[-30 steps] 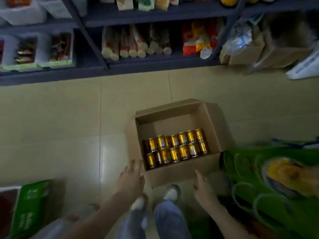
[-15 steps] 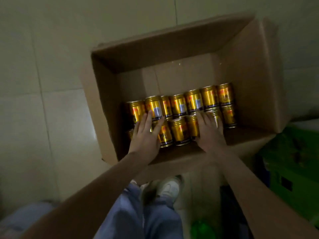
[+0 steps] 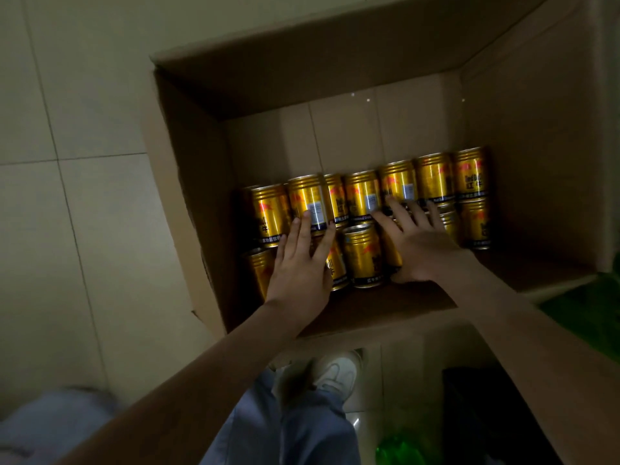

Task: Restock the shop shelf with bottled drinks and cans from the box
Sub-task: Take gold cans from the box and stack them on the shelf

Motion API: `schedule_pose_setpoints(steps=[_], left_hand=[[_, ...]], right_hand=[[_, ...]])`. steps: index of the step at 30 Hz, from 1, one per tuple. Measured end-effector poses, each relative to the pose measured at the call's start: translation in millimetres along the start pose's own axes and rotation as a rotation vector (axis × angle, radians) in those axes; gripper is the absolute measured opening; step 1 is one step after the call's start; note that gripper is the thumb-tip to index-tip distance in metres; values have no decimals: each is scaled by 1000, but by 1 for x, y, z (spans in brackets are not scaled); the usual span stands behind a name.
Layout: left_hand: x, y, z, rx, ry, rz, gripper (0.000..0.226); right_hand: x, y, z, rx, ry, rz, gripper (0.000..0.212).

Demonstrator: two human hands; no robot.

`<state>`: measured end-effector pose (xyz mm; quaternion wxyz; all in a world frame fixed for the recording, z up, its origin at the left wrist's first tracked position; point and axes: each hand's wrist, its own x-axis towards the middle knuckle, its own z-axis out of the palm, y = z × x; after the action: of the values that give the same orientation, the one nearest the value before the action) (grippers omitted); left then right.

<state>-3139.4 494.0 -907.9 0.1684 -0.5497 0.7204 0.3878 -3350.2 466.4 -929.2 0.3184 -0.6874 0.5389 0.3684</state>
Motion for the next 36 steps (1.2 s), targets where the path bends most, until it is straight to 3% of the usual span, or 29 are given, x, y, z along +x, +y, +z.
schedule_pose_setpoints(steps=[7, 11, 16, 18, 20, 23, 26, 29, 31, 33, 36], left_hand=[[2, 4, -11, -129, 57, 69, 65], [4, 18, -19, -415, 125, 114, 60], [9, 42, -29, -867, -163, -4, 77], [10, 46, -34, -936, -127, -72, 77], [8, 41, -40, -845, 14, -158, 75], [-1, 19, -45, -730, 92, -240, 72], [-9, -5, -51, -754, 78, -323, 70], [-15, -25, -59, -808, 84, -438, 62], [-19, -35, -60, -854, 105, -498, 58], [-21, -40, -60, -886, 97, -505, 57], [-24, -40, -59, -905, 61, -468, 55]], right_hand=[[-13, -2, -2, 52, 114, -28, 111], [-28, 2, -11, 226, 252, -32, 106], [-50, -14, -33, 361, 463, -114, 103], [-53, -32, -39, 360, 550, -223, 105], [-52, -51, -43, 387, 591, -323, 105], [-46, -70, -48, 650, 476, -371, 114], [-33, -71, -37, 917, 323, -179, 128], [-17, -65, -5, 823, 175, 126, 115], [-11, -62, 15, 897, 51, 268, 100], [-7, -62, 24, 1031, 28, 290, 89], [0, -64, 21, 978, 128, 290, 90]])
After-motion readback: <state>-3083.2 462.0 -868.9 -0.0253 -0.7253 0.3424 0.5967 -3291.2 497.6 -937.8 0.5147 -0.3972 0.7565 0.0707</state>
